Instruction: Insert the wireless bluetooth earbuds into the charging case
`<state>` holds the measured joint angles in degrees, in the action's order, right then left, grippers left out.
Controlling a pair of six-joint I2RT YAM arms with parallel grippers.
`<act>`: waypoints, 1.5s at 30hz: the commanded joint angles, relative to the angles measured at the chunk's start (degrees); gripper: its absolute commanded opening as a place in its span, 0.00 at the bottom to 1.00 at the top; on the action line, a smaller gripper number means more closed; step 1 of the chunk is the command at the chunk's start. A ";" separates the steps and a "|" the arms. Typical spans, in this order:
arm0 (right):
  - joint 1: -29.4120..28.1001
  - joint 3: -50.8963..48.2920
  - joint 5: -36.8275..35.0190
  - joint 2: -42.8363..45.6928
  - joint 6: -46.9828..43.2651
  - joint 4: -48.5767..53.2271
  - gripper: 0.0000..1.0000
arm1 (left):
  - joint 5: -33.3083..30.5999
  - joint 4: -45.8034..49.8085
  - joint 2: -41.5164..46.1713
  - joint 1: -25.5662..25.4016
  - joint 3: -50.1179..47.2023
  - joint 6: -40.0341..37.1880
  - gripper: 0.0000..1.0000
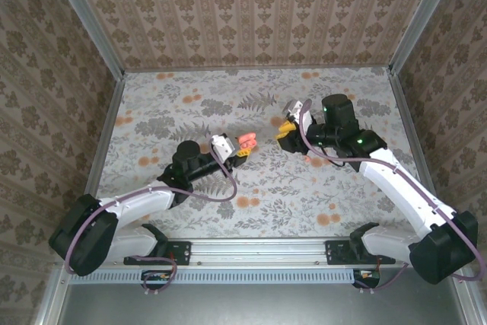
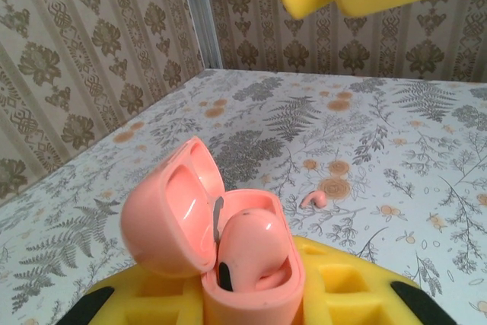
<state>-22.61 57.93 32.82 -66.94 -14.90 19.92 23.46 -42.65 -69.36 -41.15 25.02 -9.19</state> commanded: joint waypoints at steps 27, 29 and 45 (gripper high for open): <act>6.43 16.86 -15.05 -23.44 24.02 36.83 0.42 | -3.86 1.00 3.09 -2.88 -3.85 -1.80 0.14; 6.36 18.27 -16.93 -25.79 24.51 38.09 0.43 | -4.20 0.95 3.22 -2.86 -4.14 -1.71 0.14; 6.44 26.23 -22.33 -40.86 25.64 39.66 0.44 | -4.66 -1.14 0.64 -2.89 -4.67 -0.78 0.14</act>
<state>-16.36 81.82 12.40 -105.41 9.67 57.21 18.35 -42.06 -67.64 -43.86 20.86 -10.33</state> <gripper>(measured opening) 0.437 0.228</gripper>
